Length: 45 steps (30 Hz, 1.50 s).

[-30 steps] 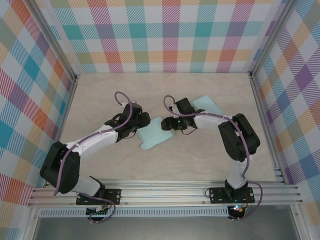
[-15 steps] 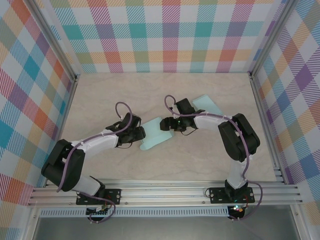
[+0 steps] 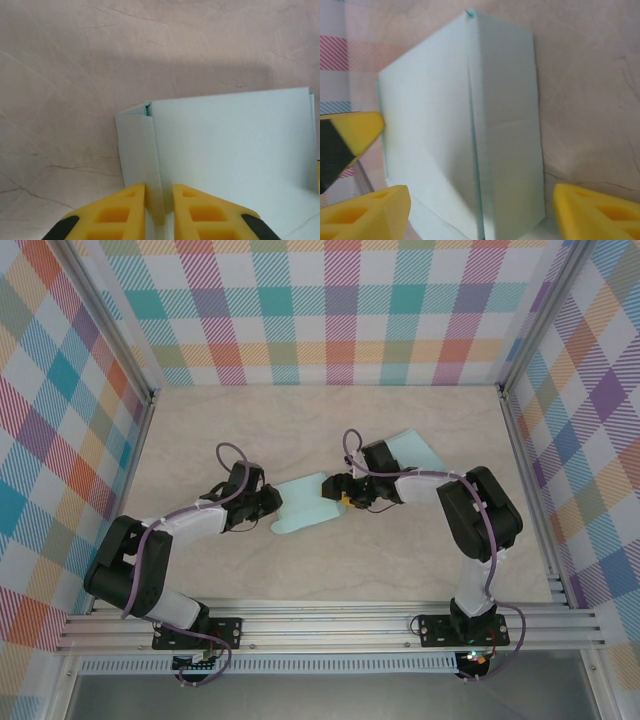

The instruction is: Fold the paper box

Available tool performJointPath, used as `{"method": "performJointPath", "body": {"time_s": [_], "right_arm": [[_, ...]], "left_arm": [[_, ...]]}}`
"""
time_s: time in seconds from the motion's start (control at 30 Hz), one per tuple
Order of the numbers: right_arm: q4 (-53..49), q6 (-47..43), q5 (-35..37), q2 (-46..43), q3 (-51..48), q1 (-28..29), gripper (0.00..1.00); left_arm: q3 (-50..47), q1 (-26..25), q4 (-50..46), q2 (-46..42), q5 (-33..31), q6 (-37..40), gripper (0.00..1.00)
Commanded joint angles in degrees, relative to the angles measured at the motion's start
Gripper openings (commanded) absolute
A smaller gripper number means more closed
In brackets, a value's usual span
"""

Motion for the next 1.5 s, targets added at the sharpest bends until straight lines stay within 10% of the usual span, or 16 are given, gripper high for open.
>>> {"method": "performJointPath", "body": {"time_s": [0.0, 0.93, 1.47], "right_arm": [[8.9, 4.1, -6.4, 2.1, -1.6, -0.7, 0.75], [22.2, 11.5, -13.2, 5.5, -4.3, -1.1, 0.78], [37.9, 20.3, -18.0, 8.8, -5.7, -0.7, 0.4]], "left_arm": [[-2.9, 2.8, -5.2, 1.0, 2.0, 3.4, 0.17], [-1.9, 8.5, -4.6, 3.7, 7.6, 7.5, 0.04], [-1.2, 8.6, -5.0, 1.4, 9.4, 6.5, 0.06]]}}
